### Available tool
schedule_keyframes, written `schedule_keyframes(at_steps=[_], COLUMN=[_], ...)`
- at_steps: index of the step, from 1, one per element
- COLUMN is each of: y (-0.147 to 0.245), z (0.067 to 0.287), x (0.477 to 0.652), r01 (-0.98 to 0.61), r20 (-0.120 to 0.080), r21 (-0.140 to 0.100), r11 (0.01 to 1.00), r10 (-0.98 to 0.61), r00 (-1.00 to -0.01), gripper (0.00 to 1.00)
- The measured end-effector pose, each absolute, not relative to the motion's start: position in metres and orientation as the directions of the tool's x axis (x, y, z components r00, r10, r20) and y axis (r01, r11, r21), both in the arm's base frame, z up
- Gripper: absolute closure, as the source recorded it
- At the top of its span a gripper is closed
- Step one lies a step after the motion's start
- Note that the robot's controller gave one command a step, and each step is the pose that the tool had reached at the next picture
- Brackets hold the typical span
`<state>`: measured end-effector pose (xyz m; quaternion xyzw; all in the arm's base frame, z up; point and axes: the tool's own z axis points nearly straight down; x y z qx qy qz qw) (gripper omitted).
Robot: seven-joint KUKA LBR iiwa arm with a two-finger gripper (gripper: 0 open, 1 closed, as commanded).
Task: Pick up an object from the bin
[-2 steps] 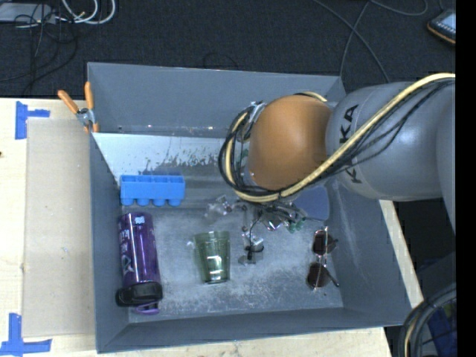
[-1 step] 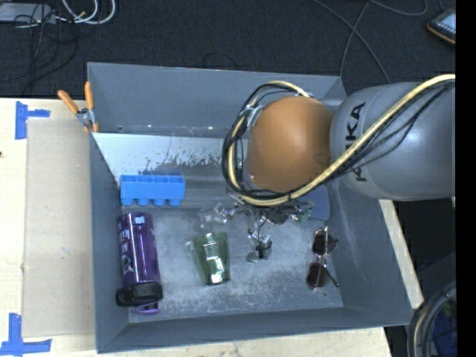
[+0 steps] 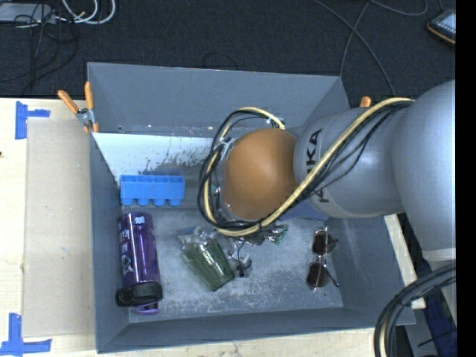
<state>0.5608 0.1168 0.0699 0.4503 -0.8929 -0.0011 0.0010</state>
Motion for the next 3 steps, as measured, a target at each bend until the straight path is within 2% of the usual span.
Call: schedule_keyframes(at_steps=[1, 3], y=[0.1356, 0.1359], z=[0.0703, 0.0778], x=[0.5659, 0.5650], r01=[-0.973, -0.972], r20=[-0.004, -0.004], r21=[-0.005, -0.002], r11=[0.231, 0.235], r10=[-0.973, -0.972], r00=[-0.231, -0.235], gripper=[1.00, 1.00])
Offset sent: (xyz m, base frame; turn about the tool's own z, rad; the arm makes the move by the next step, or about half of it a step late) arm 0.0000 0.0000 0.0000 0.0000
